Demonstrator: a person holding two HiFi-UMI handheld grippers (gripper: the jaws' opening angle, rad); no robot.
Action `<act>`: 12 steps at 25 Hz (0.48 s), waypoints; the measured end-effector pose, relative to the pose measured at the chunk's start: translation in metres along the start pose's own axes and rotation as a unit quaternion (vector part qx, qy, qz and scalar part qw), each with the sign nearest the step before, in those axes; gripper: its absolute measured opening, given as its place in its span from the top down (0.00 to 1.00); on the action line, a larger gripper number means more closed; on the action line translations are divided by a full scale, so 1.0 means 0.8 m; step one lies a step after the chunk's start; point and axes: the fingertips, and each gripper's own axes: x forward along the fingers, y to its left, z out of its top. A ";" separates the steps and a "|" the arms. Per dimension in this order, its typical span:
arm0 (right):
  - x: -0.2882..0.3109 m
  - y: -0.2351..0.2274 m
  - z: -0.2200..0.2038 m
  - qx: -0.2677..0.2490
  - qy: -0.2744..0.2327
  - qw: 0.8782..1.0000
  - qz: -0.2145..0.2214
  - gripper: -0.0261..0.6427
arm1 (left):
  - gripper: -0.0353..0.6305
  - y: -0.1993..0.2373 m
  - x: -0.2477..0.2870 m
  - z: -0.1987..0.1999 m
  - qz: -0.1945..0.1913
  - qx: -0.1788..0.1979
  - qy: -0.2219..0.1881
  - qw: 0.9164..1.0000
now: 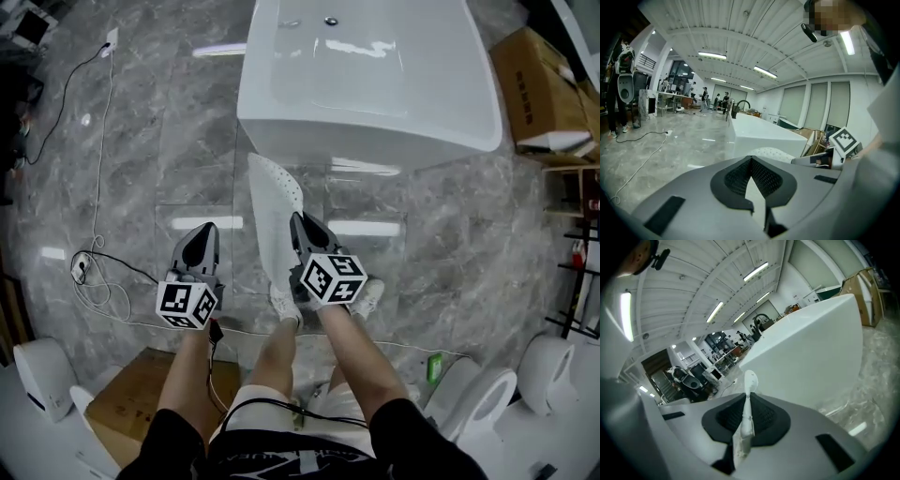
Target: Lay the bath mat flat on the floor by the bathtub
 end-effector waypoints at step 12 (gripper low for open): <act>0.027 -0.278 -0.068 -0.016 0.048 0.992 -0.114 0.90 | 0.93 -0.034 0.054 -0.078 0.001 0.026 0.026 0.999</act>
